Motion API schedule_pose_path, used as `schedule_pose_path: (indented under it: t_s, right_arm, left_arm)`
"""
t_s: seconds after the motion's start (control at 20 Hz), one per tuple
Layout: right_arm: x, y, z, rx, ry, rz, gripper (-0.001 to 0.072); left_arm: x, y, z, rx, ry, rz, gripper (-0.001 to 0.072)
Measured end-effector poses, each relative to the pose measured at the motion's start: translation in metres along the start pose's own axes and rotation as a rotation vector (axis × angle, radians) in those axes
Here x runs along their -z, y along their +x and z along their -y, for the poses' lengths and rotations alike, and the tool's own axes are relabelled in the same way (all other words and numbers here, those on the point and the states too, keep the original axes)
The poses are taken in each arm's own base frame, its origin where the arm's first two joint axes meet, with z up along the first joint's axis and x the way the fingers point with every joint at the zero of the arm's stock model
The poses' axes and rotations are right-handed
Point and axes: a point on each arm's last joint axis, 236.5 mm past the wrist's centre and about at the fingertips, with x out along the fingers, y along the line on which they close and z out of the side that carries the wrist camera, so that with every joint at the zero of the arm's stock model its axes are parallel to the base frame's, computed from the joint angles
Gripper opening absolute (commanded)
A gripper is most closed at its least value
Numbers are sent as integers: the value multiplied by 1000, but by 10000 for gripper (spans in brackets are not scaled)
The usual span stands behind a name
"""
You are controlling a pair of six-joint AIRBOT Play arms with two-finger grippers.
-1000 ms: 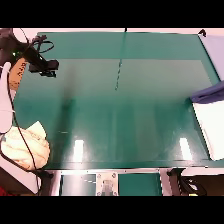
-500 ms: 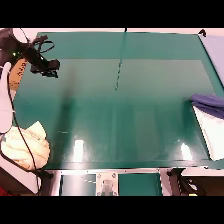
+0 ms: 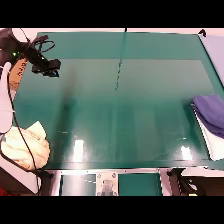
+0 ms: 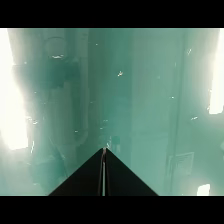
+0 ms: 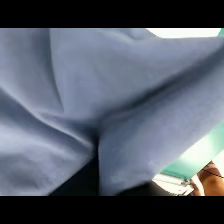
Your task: Fold the shirts.
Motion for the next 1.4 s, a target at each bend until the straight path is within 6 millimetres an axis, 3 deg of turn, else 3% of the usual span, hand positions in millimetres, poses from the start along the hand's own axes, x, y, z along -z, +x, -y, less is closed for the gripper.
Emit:
schedule_pose_path:
  t_s: [0.05, 0.2, 0.3, 0.45, 0.6, 0.65, 0.7, 0.8, 0.9, 1.05, 1.25, 1.4]
  right_arm:
    - [4, 12, 1, 17, -7, -21, 649]
    - [22, 43, 9, 71, -26, -96, 648]
    - [28, 49, 16, 105, -17, -122, 648]
    - [22, 32, 16, 120, 5, -96, 647]
    - [8, -15, 3, 103, 5, -4, 647]
    - [3, -32, -7, 80, -7, 39, 637]
    - [0, -51, -21, 47, -27, 84, 524]
    - [0, -81, -53, -20, -83, 158, 22]
    - [7, -102, -87, -70, -157, 208, 20]
    - [32, -113, -142, -132, -296, 233, 19]
    - [88, -103, -213, -224, -521, 254, 19]
    - [136, -81, -238, -264, -675, 280, 19]
  left_arm:
    - [0, 0, 1, 3, 1, 0, 24]
    - [-1, 0, 5, 23, 10, 4, 24]
    - [-4, 0, 9, 37, 12, 17, 24]
    - [-10, -6, 18, 69, 19, 45, 24]
    - [-18, -25, 33, 114, 34, 94, 24]
    - [-20, -33, 40, 132, 41, 112, 24]
    - [-21, -42, 46, 148, 47, 131, 24]
    - [-20, -61, 56, 168, 61, 160, 23]
    - [-14, -77, 67, 178, 83, 173, 23]
    - [6, -92, 91, 191, 124, 167, 23]
    - [52, -83, 116, 179, 160, 105, 23]
    - [100, -65, 125, 172, 150, 55, 24]
